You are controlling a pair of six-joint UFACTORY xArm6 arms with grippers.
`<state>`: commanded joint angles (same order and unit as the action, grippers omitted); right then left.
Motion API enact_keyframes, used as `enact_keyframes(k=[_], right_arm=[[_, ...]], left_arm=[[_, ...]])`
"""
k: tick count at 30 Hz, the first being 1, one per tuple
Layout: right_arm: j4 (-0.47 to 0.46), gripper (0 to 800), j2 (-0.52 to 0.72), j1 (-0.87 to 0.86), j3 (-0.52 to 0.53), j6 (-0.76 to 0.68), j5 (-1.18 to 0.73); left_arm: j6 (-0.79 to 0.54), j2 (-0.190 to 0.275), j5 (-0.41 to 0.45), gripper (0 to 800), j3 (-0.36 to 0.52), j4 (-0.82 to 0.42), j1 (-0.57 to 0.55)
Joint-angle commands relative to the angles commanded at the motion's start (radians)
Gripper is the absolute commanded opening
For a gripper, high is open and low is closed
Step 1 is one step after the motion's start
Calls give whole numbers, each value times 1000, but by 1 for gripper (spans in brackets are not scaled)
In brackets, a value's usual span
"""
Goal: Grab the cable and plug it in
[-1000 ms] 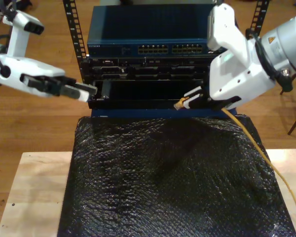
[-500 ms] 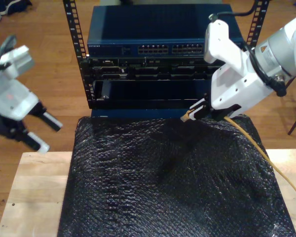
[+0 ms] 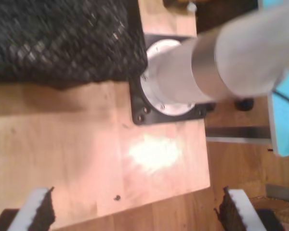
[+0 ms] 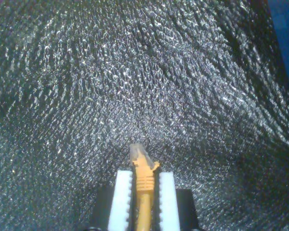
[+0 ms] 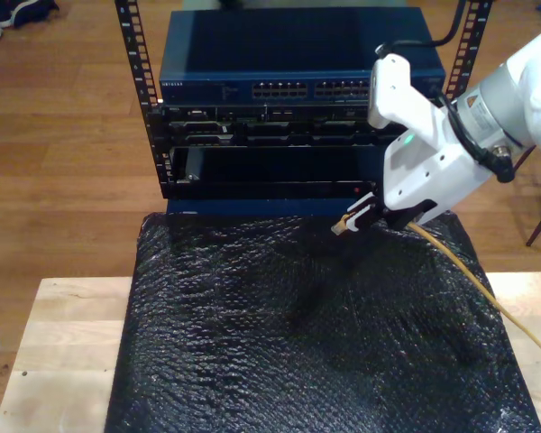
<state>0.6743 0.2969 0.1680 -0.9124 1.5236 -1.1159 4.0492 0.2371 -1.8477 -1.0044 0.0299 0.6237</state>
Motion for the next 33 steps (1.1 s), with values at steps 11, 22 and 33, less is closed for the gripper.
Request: enact_keyframes(k=[11,22,33], right_arm=[[-11,0,-2,-9,3,0,0],[-20,0,0,-9,3,0,0],[-23,0,0,-11,6,0,0]], left_arm=[[-391,12,106,798,135,-5,287],[-569,166,167,800,405,-107,428],[-701,216,204,800,565,-150,578]])
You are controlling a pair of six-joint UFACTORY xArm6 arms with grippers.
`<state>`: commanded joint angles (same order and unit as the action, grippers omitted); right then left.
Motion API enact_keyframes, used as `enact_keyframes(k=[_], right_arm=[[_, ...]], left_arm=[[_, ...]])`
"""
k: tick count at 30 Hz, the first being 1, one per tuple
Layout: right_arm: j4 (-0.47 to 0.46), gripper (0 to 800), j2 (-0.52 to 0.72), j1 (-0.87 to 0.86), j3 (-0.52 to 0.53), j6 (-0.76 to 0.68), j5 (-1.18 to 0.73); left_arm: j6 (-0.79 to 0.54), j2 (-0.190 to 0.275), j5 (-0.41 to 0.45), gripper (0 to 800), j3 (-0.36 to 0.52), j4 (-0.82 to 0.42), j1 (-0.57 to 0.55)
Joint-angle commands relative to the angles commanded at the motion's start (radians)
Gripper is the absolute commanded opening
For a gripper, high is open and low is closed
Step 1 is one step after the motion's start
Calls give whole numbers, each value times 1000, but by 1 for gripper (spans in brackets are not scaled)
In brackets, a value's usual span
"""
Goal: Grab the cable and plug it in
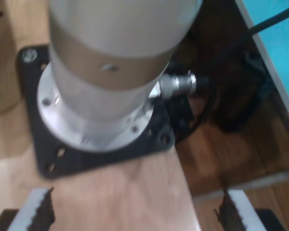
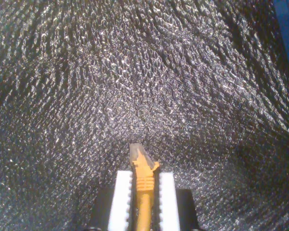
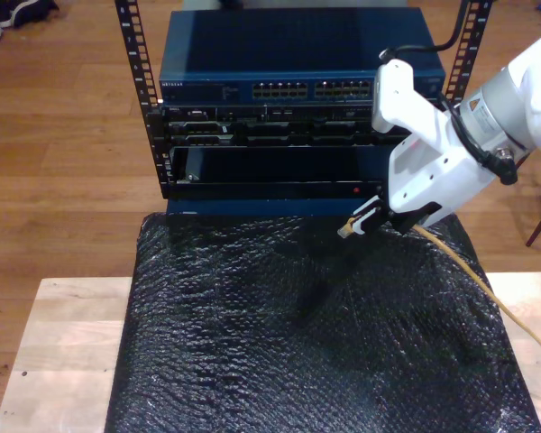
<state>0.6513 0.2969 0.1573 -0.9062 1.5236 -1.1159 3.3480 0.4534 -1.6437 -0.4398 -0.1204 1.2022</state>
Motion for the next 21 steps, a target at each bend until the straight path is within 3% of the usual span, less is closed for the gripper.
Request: enact_keyframes(k=[8,21], right_arm=[[0,0,0,-3,8,0,-2],[3,0,-2,0,15,2,2]], left_arm=[[-6,49,130,800,104,-11,28],[-97,63,361,800,229,-11,140]])
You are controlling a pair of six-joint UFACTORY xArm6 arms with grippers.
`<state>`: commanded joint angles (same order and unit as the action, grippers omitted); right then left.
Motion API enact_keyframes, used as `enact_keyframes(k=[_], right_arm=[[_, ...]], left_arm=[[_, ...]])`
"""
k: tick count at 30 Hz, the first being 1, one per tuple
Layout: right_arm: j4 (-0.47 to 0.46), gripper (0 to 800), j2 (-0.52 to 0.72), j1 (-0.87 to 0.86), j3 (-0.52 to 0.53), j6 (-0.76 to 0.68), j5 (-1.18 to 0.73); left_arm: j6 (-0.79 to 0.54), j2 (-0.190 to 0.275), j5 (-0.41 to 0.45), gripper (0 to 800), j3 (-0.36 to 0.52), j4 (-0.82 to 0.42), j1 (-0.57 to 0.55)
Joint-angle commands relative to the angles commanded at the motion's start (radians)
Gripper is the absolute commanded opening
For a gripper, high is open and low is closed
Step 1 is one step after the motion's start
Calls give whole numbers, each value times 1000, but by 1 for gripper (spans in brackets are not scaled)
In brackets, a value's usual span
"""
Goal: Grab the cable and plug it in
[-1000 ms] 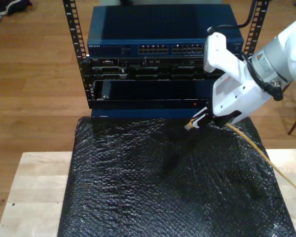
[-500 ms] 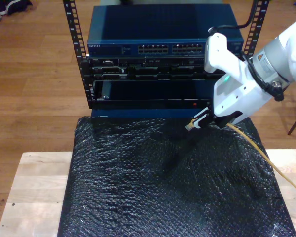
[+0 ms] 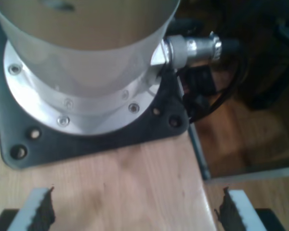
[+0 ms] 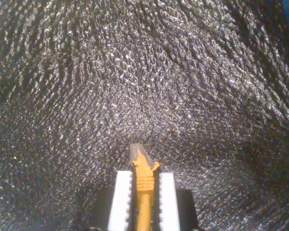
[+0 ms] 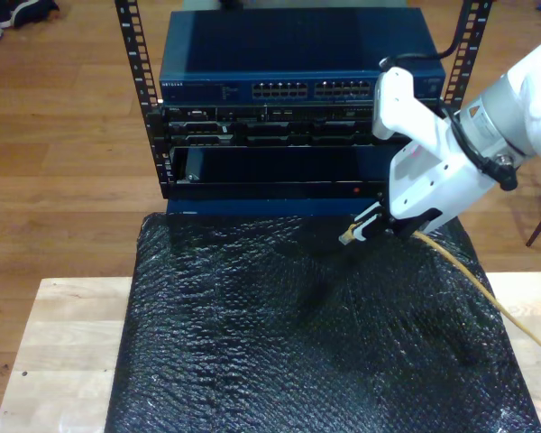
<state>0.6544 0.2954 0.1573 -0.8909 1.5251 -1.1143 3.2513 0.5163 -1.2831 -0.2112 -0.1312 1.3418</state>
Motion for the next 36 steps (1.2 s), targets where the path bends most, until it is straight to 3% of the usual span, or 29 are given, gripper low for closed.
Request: enact_keyframes(k=[11,22,31,36], right_arm=[[2,0,-17,-2,-2,2,5],[-43,0,-14,-2,2,6,35],[-86,0,-18,35,46,9,161],[-89,0,-14,81,120,9,276]], left_arm=[[-5,-8,169,800,89,9,15],[-6,-14,167,800,89,9,17],[-6,-14,167,800,89,9,17],[-6,-14,167,800,89,9,17]])
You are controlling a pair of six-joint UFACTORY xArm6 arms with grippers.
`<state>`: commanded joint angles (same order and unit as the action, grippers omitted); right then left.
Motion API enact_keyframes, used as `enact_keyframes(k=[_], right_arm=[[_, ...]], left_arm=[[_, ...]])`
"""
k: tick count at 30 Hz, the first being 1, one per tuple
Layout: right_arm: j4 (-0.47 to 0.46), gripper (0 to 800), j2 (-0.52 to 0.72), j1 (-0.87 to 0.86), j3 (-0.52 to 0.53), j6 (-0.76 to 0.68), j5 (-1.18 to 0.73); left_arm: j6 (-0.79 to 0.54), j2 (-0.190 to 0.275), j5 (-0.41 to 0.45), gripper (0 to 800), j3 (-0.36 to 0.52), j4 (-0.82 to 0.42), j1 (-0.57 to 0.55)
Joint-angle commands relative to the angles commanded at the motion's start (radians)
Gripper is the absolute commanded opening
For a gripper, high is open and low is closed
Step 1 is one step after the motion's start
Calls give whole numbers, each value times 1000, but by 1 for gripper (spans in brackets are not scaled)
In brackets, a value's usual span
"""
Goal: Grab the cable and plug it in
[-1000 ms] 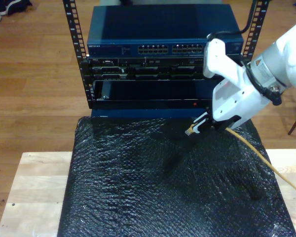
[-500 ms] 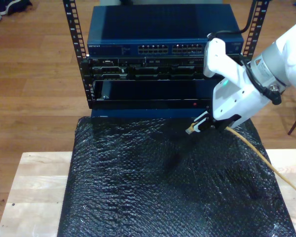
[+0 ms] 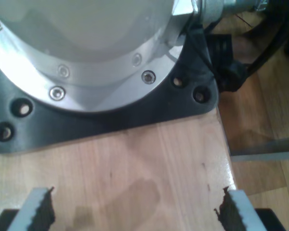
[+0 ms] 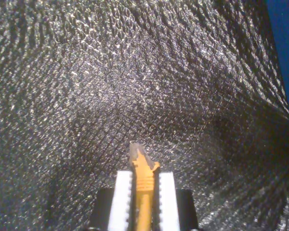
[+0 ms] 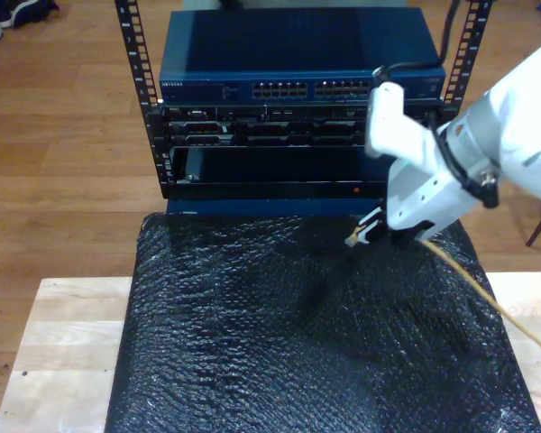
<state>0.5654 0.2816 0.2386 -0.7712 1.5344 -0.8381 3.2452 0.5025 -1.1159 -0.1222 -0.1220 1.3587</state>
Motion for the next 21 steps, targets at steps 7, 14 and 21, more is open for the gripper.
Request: enact_keyframes(k=[7,14,21], right_arm=[[-40,0,41,34,48,0,104],[-60,0,61,44,44,0,199],[-58,0,40,51,66,0,345]], left_arm=[[0,0,0,800,0,0,0],[0,0,0,800,0,0,0],[0,0,0,800,0,0,0]])
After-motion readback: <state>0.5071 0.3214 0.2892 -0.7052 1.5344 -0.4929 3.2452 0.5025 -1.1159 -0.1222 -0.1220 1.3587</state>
